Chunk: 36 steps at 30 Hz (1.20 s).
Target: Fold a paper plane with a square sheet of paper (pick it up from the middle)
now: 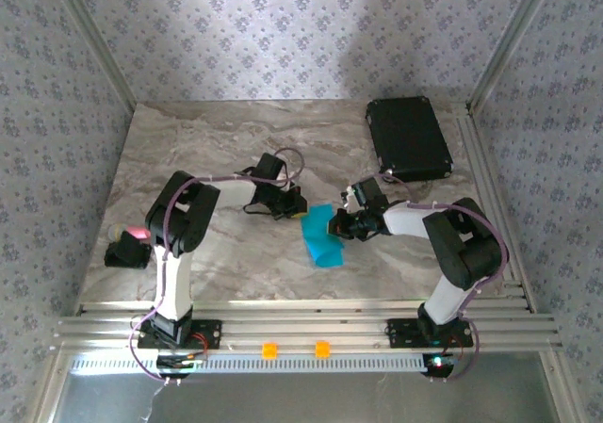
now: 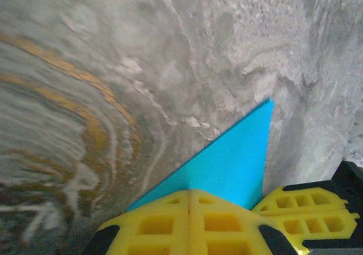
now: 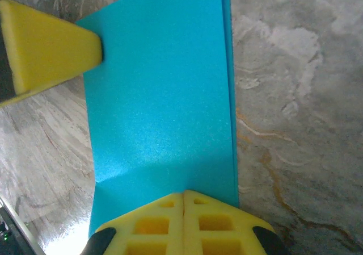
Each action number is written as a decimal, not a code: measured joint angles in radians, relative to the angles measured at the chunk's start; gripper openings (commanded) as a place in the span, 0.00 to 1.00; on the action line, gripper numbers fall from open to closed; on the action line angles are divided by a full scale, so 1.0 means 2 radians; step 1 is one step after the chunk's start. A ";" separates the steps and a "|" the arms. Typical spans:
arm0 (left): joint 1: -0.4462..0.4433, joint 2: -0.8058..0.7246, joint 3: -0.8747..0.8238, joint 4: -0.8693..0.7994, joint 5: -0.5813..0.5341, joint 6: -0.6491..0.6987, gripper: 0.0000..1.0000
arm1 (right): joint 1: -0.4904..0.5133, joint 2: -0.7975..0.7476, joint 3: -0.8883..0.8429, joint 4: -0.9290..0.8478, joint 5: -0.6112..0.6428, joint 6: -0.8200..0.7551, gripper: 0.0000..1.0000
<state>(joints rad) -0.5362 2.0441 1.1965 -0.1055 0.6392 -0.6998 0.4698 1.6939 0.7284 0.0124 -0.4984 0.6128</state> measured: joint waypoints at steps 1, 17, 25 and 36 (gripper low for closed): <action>0.003 0.000 0.000 0.001 0.000 0.000 0.00 | 0.000 0.000 -0.001 0.002 0.000 0.000 0.00; 0.016 -0.026 0.000 -0.007 -0.055 -0.027 0.00 | 0.000 0.000 -0.005 0.014 -0.002 0.000 0.00; -0.041 -0.098 -0.048 0.023 -0.047 -0.040 0.00 | 0.000 0.000 -0.006 0.015 -0.002 0.002 0.00; -0.039 -0.056 -0.082 0.038 -0.029 -0.034 0.00 | 0.000 0.001 -0.006 0.016 -0.004 0.002 0.00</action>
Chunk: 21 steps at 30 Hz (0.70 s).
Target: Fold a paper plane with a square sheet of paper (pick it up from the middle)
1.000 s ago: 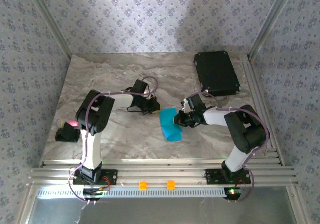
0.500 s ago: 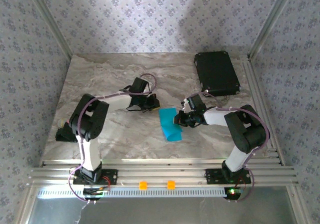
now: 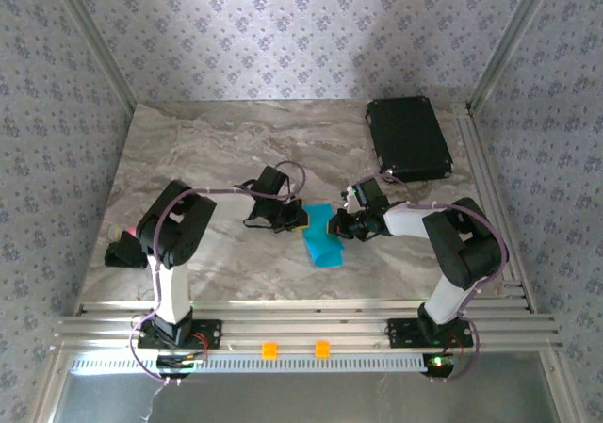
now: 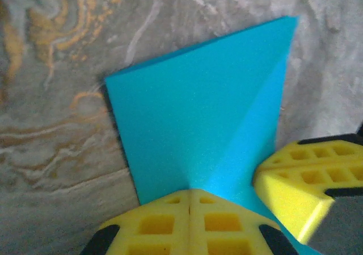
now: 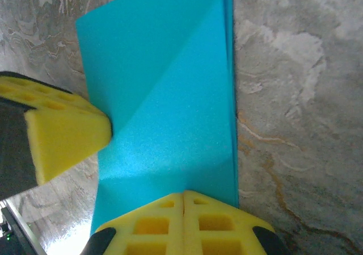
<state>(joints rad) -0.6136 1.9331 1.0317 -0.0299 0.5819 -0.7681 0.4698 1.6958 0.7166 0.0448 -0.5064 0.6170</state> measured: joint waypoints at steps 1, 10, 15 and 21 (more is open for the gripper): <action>0.001 0.000 -0.002 0.003 0.001 0.001 0.00 | 0.000 0.000 0.000 0.001 0.000 0.000 0.00; -0.003 -0.013 -0.004 -0.014 -0.020 0.019 0.00 | 0.000 0.000 -0.003 0.008 0.000 0.000 0.00; -0.018 -0.020 0.012 -0.040 -0.026 0.012 0.00 | 0.000 0.000 -0.003 0.008 0.000 0.004 0.00; -0.040 -0.020 0.017 -0.035 -0.026 -0.003 0.00 | 0.000 0.000 -0.003 0.008 0.000 0.012 0.00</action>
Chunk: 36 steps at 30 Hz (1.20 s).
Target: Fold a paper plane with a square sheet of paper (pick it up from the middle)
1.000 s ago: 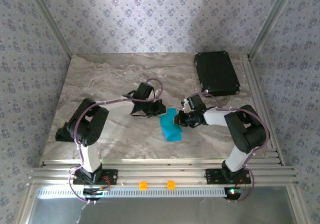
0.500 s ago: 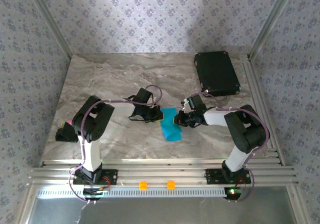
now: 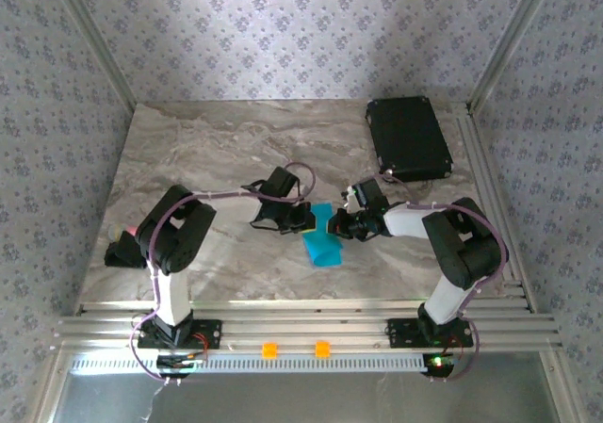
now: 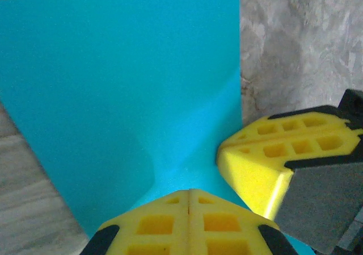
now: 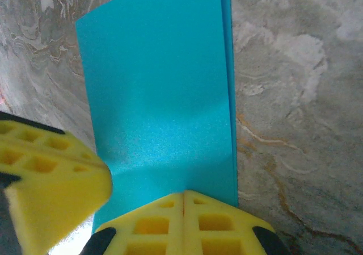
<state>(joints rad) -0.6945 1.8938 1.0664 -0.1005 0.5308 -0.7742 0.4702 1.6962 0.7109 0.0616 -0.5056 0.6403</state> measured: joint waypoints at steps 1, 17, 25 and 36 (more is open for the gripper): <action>-0.001 0.000 -0.002 0.002 0.000 -0.002 0.00 | 0.001 0.000 0.000 0.000 0.000 0.001 0.00; 0.000 -0.028 -0.057 0.024 -0.018 0.005 0.02 | 0.007 0.000 -0.004 0.013 0.005 0.011 0.00; -0.007 -0.062 -0.057 0.049 -0.005 -0.032 0.03 | 0.007 0.000 -0.004 0.013 0.006 0.013 0.00; -0.010 -0.037 -0.108 0.090 0.007 -0.044 0.02 | 0.009 0.000 -0.004 0.013 0.008 0.013 0.00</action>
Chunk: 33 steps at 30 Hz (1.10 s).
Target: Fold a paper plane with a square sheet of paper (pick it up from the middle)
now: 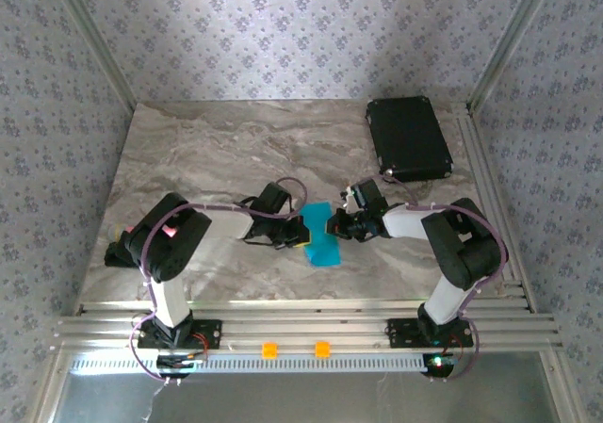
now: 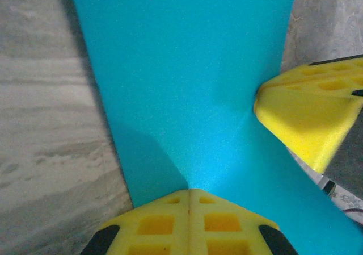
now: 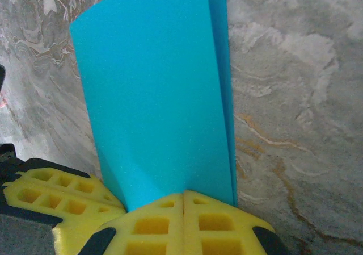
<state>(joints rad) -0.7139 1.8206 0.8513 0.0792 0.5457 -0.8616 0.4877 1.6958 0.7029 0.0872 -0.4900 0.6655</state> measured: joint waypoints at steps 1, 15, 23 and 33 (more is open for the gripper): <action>0.000 -0.001 -0.003 0.002 -0.001 0.002 0.01 | 0.000 0.000 0.000 0.000 0.000 0.000 0.00; -0.004 -0.083 -0.038 -0.013 -0.034 -0.010 0.00 | 0.003 0.000 0.000 0.000 0.002 0.000 0.00; -0.019 -0.057 -0.018 0.019 -0.020 -0.030 0.00 | 0.004 0.000 0.000 0.001 0.002 0.000 0.00; -0.027 -0.029 -0.061 0.070 -0.019 -0.029 0.00 | 0.005 0.000 -0.002 0.002 0.004 0.004 0.00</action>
<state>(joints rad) -0.7673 1.7626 0.7292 0.2195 0.5072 -0.9203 0.4984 1.6951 0.6994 0.0921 -0.4828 0.6735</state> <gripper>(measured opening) 0.048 0.052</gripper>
